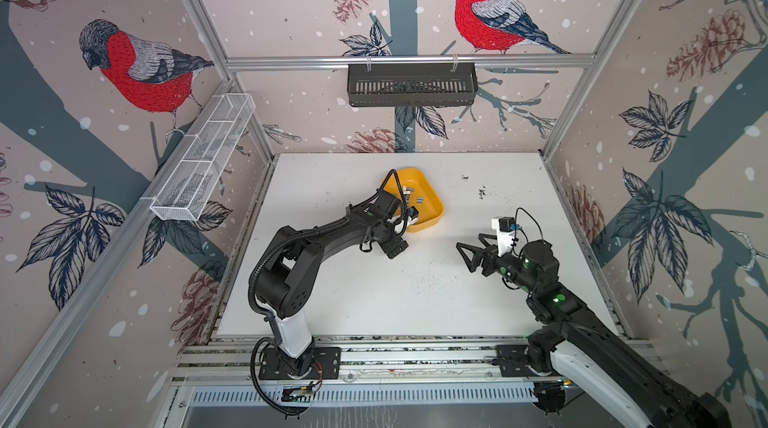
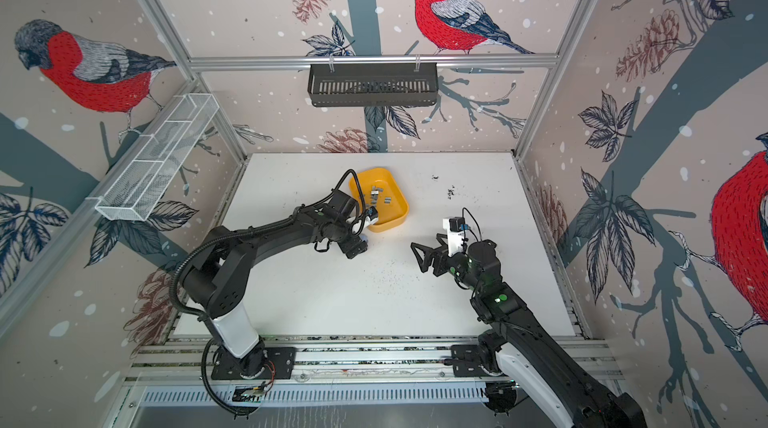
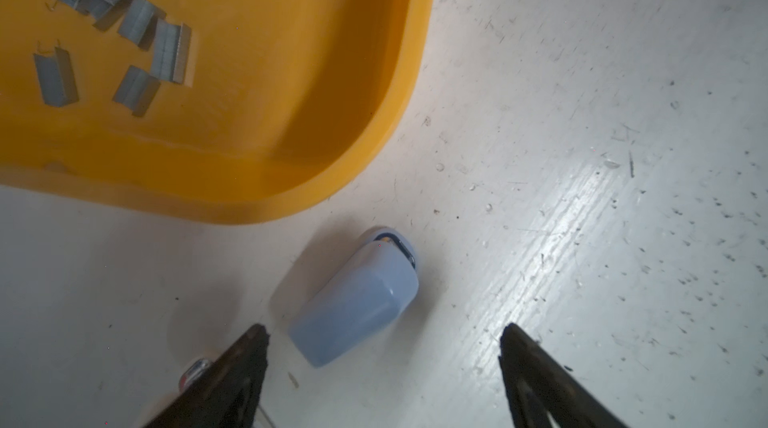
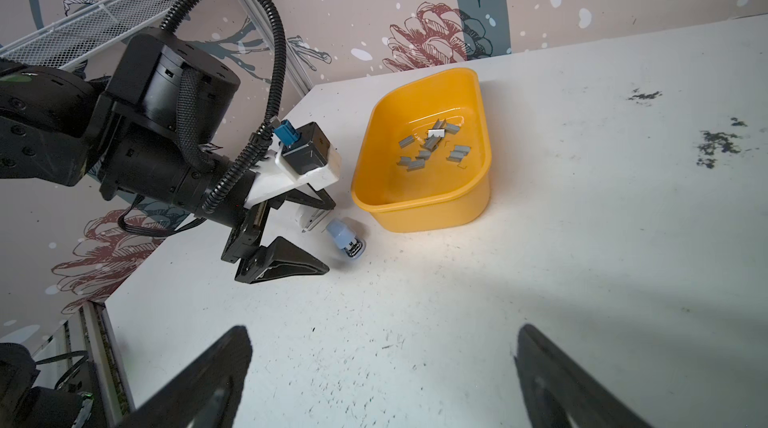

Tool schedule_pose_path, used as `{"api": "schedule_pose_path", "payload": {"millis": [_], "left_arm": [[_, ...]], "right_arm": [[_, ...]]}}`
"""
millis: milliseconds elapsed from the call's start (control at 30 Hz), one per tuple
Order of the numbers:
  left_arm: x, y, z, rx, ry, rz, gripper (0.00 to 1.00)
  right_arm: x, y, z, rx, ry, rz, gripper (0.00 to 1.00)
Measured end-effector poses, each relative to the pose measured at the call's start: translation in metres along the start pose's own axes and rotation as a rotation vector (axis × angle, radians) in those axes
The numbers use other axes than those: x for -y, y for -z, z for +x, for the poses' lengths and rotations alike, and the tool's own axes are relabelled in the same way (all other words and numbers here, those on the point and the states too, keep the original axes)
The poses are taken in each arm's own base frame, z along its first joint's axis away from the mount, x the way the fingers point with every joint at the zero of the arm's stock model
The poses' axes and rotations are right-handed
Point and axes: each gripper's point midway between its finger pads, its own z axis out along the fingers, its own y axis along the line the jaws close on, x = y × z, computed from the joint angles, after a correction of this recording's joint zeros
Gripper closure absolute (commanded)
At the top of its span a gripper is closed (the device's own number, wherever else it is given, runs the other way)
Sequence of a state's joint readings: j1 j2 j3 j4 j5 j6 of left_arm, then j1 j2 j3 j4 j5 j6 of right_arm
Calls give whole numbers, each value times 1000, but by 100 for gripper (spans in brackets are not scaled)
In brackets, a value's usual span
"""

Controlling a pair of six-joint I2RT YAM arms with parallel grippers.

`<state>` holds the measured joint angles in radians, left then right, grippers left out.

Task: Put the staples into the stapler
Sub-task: 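Reach the left gripper to the light-blue stapler while the right gripper advances, then close the left gripper on the stapler body and lift it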

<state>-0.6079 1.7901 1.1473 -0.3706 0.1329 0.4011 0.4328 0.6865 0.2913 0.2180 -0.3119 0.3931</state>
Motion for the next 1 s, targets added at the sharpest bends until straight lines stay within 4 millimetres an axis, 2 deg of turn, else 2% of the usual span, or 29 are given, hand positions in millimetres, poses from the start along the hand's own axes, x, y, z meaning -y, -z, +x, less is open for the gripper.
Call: {"api": "schedule_pose_path", "payload": {"millis": [367, 633, 767, 833, 1000], "left_arm": [[-2, -10, -2, -10, -8, 7, 26], [1, -11, -2, -8, -9, 18, 51], [5, -12, -2, -13, -15, 25, 57], [6, -11, -2, -13, -16, 26, 63], [6, -12, -2, -14, -18, 26, 67]], "right_arm": [[2, 0, 0, 2, 0, 12, 0], [5, -1, 0, 1, -2, 25, 0], [5, -1, 1, 0, -3, 28, 0], [6, -1, 1, -1, -3, 28, 0], [6, -1, 1, -1, -4, 31, 0]]}}
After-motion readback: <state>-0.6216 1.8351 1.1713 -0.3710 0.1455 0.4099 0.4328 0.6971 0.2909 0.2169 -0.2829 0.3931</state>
